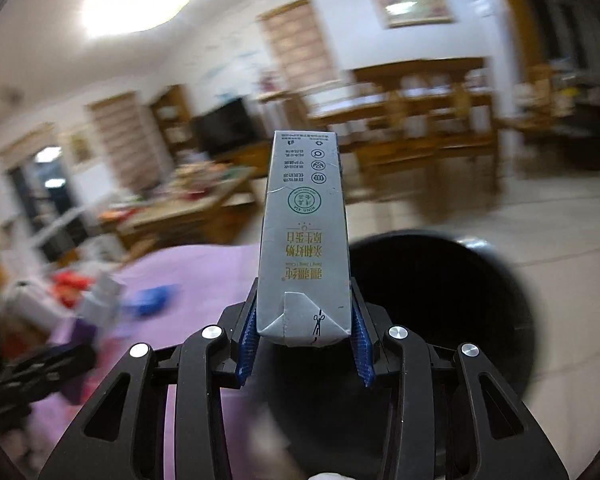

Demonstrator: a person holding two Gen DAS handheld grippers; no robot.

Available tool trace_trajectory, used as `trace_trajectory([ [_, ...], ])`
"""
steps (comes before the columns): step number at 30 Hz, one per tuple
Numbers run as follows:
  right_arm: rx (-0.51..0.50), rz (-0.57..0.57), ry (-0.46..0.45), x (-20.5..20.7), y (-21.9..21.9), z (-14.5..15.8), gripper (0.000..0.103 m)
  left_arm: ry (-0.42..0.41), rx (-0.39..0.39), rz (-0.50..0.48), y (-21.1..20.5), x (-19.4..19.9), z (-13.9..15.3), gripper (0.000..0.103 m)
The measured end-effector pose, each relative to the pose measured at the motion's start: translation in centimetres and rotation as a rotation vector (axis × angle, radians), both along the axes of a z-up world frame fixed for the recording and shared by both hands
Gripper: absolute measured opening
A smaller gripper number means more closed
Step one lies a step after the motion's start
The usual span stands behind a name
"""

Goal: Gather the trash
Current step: 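Carry both items over the black bin and open both tools to drop them, then grasp the yellow snack bag with left tool while right tool grasps clear plastic tray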

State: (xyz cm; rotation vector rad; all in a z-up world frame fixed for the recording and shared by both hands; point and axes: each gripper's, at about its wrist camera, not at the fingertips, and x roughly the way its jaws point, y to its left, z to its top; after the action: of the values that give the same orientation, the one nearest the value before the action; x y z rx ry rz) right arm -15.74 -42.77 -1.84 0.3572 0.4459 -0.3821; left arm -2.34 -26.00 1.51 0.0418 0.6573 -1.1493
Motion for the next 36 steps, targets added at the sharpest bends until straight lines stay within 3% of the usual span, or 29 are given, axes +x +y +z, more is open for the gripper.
trace_trajectory([
  [6,-0.016,-0.120,0.106,-2.5,-5.4,-3.0,0.039,0.008,0.098,-0.062,-9.5,0.4,-2.1,0.025],
  [10,0.050,-0.129,0.143,-3.2,-8.3,-5.9,0.039,0.000,0.184,-0.068,-13.4,-0.2,-4.0,0.025],
  [18,0.073,-0.105,0.177,0.7,-8.4,-6.8,0.040,-0.041,0.306,-0.072,-15.5,-0.8,-6.4,0.025],
  [26,0.079,-0.090,0.177,2.7,-9.7,-5.8,0.040,-0.082,0.334,-0.050,-15.2,-1.8,-6.9,0.028],
  [28,0.087,-0.092,0.173,2.5,-9.7,-5.8,0.041,-0.075,0.337,-0.044,-15.0,-1.8,-7.0,0.034],
  [30,0.098,-0.096,0.168,2.4,-10.0,-5.8,0.042,-0.075,0.325,-0.031,-14.8,-1.9,-6.7,0.062],
  [31,0.104,-0.096,0.165,2.4,-10.2,-5.8,0.044,-0.088,0.303,-0.013,-14.3,-2.0,-6.3,0.070],
  [32,0.113,-0.094,0.157,2.3,-10.2,-5.8,0.051,-0.096,0.290,-0.002,-14.0,-1.9,-6.0,0.082],
  [36,0.140,-0.103,0.109,1.8,-10.3,-5.0,0.072,-0.123,0.239,0.022,-12.0,-2.4,-4.2,0.091],
])
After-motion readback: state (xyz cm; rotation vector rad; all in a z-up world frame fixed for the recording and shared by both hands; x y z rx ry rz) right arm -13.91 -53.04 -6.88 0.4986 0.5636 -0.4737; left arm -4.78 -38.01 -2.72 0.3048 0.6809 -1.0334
